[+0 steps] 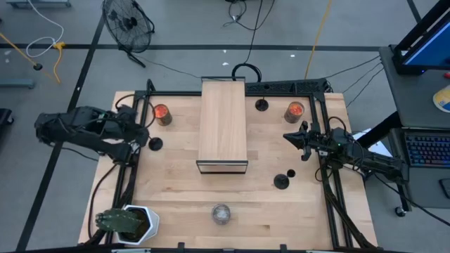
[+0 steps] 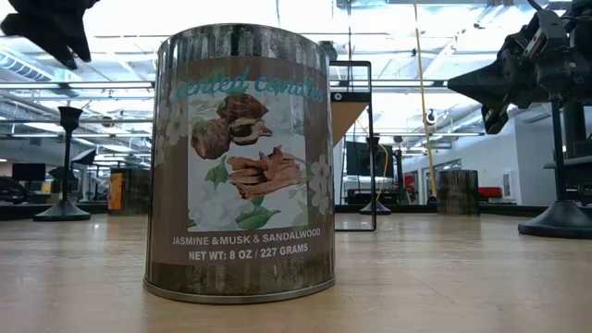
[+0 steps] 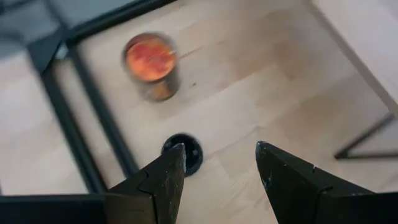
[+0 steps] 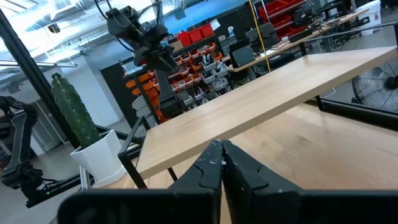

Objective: Pick & Place candle stick holders
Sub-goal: Put the left candlestick holder on the shelf

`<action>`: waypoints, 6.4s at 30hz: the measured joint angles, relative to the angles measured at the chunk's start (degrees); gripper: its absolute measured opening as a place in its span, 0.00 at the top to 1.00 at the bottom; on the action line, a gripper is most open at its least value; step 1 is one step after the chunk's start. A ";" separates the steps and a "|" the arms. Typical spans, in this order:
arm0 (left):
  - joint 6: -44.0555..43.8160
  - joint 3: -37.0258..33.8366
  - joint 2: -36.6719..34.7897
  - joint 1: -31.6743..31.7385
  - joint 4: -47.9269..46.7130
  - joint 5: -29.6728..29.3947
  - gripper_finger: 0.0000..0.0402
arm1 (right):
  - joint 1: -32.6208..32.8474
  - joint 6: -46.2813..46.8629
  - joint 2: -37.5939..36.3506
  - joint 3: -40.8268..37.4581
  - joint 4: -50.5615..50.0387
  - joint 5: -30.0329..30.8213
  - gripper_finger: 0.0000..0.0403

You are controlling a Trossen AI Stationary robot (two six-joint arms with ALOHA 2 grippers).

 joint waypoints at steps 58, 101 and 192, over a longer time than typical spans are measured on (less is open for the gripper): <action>28.10 -3.71 8.75 36.28 -0.46 15.29 0.50 | 0.00 0.02 0.00 -0.02 0.00 -0.01 1.00; 30.39 -10.59 8.82 37.09 2.22 17.50 0.50 | 0.00 0.02 0.02 -0.02 0.00 0.01 1.00; 33.55 56.58 49.93 46.52 17.75 30.19 0.98 | 0.00 0.00 0.02 0.00 -0.66 -0.18 1.00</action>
